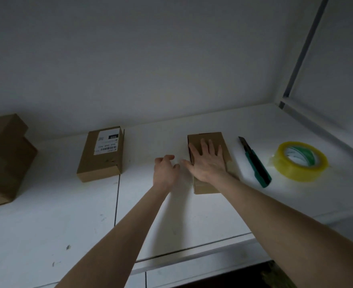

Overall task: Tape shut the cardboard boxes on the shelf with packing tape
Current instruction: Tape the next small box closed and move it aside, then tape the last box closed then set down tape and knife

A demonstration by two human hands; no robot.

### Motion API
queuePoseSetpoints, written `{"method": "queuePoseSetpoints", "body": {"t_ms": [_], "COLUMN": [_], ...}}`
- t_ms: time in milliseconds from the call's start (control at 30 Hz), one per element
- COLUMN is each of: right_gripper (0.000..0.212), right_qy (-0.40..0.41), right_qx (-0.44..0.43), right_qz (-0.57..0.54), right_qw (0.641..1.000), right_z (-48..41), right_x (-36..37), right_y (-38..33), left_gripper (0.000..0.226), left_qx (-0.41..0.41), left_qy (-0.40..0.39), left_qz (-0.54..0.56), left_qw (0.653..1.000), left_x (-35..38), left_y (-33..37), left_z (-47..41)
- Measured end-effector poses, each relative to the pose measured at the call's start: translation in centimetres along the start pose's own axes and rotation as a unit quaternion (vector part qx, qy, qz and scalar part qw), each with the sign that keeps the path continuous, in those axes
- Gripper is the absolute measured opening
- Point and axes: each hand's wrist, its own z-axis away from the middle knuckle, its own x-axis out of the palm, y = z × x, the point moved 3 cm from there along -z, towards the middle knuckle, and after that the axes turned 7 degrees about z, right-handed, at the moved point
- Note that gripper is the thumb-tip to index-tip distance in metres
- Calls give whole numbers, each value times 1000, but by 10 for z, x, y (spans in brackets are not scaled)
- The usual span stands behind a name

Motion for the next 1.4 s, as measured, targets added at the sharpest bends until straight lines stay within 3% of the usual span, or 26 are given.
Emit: {"method": "queuePoseSetpoints", "body": {"t_ms": [100,167,233,333,467,633,667,833,933,1033,1067,1133,1200,1267,1367,1400], "right_gripper": [68,63,63,65,62,59,57,72,62,34,29,34,59,74,44,34], "right_qy": [-9,51,102,28,-46,6,27,179,161,151,152,161,115,15,-126,-142], "right_qx": [-1,54,155,254,261,207,191,118,-2,-67,-61,-20,12,14,-1,-8], "right_qz": [-150,-291,-297,-250,-406,-606,-619,-471,-510,-564,-559,-490,-467,-552,-718,-747], "right_qw": [989,954,937,934,874,768,761,855,845,809,813,857,877,834,684,650], "right_z": [1,3,11,28,44,51,52,71,85,89,87,80,76,76,74,71], "right_x": [-11,-26,-38,-30,-8,-26,-35,-86,-93,-97,-101,-104,-103,-98,-98,-101], "right_y": [9,28,53,77,67,46,41,-16,-67,-99,-104,-108,-116,-138,-182,-198], "left_gripper": [42,43,46,46,29,9,8,34,41,34,35,30,22,26,25,21], "left_qx": [5,1,-4,-22,-57,-77,-68,-43,-56,-64,-67,-73,-82,-82,-72,-69], "left_qy": [-22,-38,-60,-103,-149,-119,-103,-83,-106,-18,7,34,55,78,106,112], "left_qz": [38,50,63,85,168,299,312,350,422,463,459,435,417,395,373,362], "left_qw": [999,998,996,991,973,943,942,932,899,884,886,897,904,912,919,923], "left_x": [2,1,2,14,29,8,-2,-51,-78,-113,-126,-152,-180,-209,-251,-266], "left_y": [6,9,14,25,37,43,44,65,65,43,35,23,12,2,-15,-22], "left_z": [3,3,4,8,17,29,31,47,57,67,69,76,79,81,77,73]}}
